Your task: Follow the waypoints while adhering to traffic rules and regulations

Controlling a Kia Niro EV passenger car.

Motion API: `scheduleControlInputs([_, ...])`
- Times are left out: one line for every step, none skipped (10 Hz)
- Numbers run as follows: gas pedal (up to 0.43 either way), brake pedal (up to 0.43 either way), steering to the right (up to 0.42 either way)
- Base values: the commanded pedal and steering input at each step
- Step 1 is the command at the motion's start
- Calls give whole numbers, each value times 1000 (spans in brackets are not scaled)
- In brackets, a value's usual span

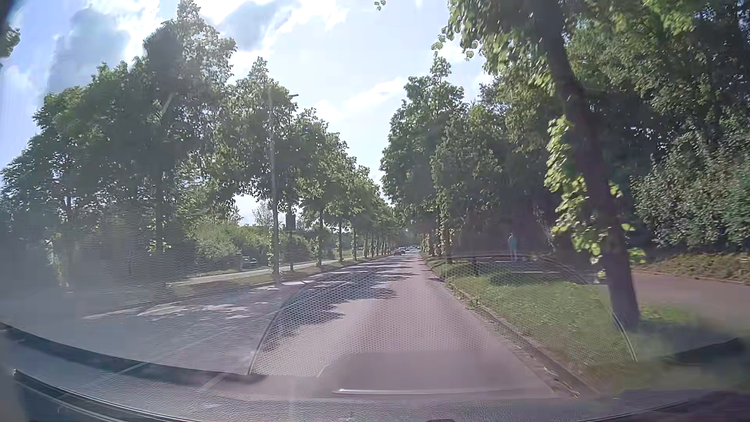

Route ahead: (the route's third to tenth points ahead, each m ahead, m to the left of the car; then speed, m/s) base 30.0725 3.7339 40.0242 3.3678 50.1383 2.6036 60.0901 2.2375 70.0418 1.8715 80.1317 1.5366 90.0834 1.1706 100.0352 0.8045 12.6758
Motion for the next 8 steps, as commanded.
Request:
scheduleControlInputs([228,12,-4])
scheduleControlInputs([228,12,-2])
scheduleControlInputs([228,18,1])
scheduleControlInputs([228,18,2])
scheduleControlInputs([228,12,2])
scheduleControlInputs([228,18,1])
scheduleControlInputs([228,12,1])
scheduleControlInputs([228,12,1])
